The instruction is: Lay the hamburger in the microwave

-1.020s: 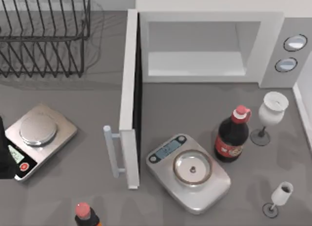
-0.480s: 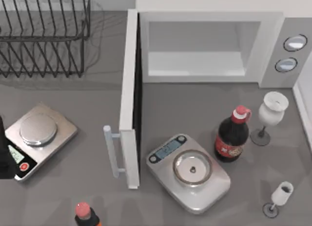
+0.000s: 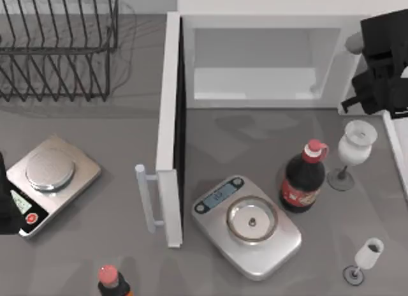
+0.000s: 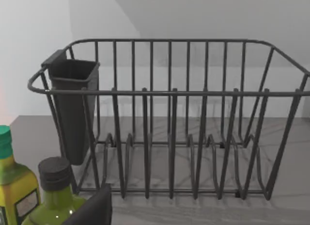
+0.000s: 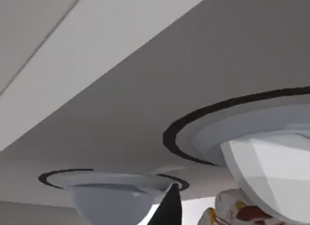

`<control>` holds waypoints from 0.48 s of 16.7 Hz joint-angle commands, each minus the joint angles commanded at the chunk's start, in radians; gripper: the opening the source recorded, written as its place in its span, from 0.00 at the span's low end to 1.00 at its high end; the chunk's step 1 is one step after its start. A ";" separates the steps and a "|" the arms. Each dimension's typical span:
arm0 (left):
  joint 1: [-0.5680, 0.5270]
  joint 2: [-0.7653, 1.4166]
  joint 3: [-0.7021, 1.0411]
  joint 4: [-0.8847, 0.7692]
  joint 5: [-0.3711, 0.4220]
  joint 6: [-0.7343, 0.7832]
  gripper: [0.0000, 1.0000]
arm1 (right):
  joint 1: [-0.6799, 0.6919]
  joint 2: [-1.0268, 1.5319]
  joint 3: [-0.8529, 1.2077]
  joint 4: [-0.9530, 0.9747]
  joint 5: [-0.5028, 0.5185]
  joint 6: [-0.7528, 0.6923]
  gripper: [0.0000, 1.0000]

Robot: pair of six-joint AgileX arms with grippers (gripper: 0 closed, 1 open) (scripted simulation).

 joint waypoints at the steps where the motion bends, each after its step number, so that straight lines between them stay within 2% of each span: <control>1: 0.000 0.000 0.000 0.000 0.000 0.000 1.00 | 0.052 0.047 0.012 0.105 0.024 0.093 0.00; 5: 0.000 0.000 0.000 0.000 0.000 0.000 1.00 | 0.250 0.211 0.023 0.425 0.079 0.403 0.00; 8: 0.000 0.000 0.000 0.000 0.000 0.000 1.00 | 0.353 0.298 0.008 0.555 0.088 0.533 0.00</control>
